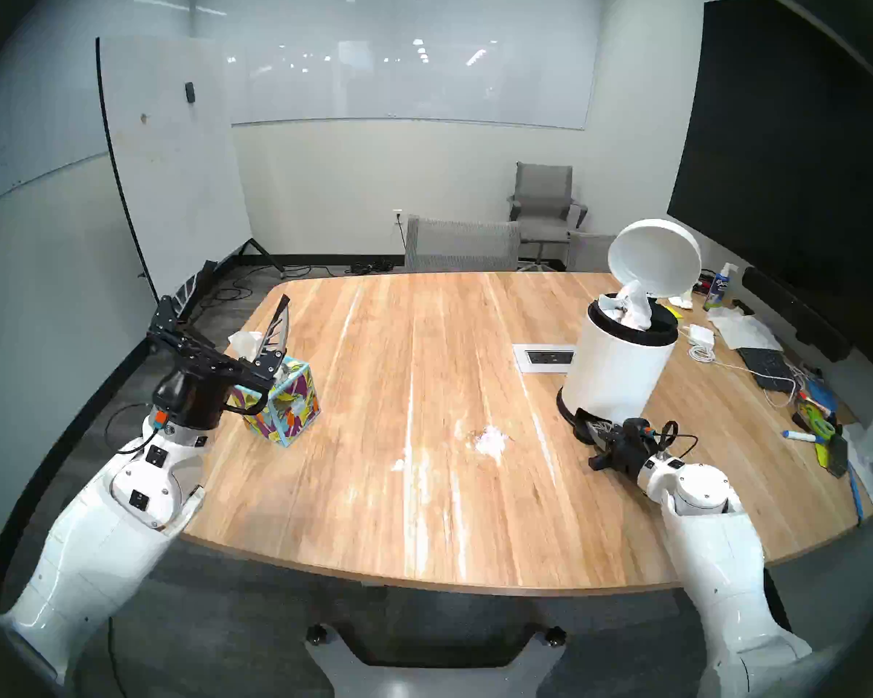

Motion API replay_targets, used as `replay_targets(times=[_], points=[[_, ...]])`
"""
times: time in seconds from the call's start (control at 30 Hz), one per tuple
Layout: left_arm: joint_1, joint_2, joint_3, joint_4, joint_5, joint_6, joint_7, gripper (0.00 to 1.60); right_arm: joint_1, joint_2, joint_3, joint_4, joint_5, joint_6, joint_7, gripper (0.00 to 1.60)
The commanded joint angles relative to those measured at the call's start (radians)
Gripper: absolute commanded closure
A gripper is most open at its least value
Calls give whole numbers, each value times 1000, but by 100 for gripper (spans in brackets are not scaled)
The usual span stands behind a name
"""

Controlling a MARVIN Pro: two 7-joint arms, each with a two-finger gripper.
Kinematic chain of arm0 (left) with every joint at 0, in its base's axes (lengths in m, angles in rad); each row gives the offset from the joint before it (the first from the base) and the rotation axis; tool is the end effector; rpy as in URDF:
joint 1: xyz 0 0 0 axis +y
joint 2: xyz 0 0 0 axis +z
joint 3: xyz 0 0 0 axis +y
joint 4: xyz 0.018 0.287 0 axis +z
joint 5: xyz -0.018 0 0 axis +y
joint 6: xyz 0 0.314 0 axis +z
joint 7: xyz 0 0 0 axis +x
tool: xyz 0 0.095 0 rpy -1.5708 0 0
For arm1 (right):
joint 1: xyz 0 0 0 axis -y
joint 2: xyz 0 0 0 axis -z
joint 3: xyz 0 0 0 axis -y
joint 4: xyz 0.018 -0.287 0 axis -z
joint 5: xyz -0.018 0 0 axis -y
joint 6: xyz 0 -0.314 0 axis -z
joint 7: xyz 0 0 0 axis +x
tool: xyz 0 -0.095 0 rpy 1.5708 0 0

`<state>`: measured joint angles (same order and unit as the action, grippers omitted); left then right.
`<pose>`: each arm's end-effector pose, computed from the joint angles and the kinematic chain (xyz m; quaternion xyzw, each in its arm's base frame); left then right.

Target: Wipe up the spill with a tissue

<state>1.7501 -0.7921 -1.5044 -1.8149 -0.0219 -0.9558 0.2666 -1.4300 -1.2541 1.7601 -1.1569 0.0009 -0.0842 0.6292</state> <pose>0.3377 0.1029 -0.1632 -0.2629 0.2494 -0.9313 0.0378 0.4311 -0.1557 -0.3705 -0.7678 -0.1995 -0.6061 0.0581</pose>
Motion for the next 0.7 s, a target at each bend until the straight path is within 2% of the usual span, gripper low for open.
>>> replay_targets(times=[0.0,0.37,0.53,0.57,0.6,0.63,0.67], points=[[108,27,-62,-109,-6,-4,22,0,-55,3,-17,58,-22,38,5,160],[252,17,-163,-213,-4,-4,49,0,-28,10,-15,55,-24,46,6,160],[343,0,-228,-258,0,-4,56,0,-15,-3,-38,45,-30,57,14,160],[322,-11,-224,-253,2,-4,53,0,-14,-7,-42,44,-30,59,16,160],[360,-9,-244,-267,1,-4,55,0,-16,-11,-47,40,-30,59,19,160],[357,-16,-246,-268,3,-4,53,0,-17,-14,-50,36,-30,61,19,160],[385,-18,-263,-279,3,-4,54,0,-20,-18,-53,32,-30,62,21,160]])
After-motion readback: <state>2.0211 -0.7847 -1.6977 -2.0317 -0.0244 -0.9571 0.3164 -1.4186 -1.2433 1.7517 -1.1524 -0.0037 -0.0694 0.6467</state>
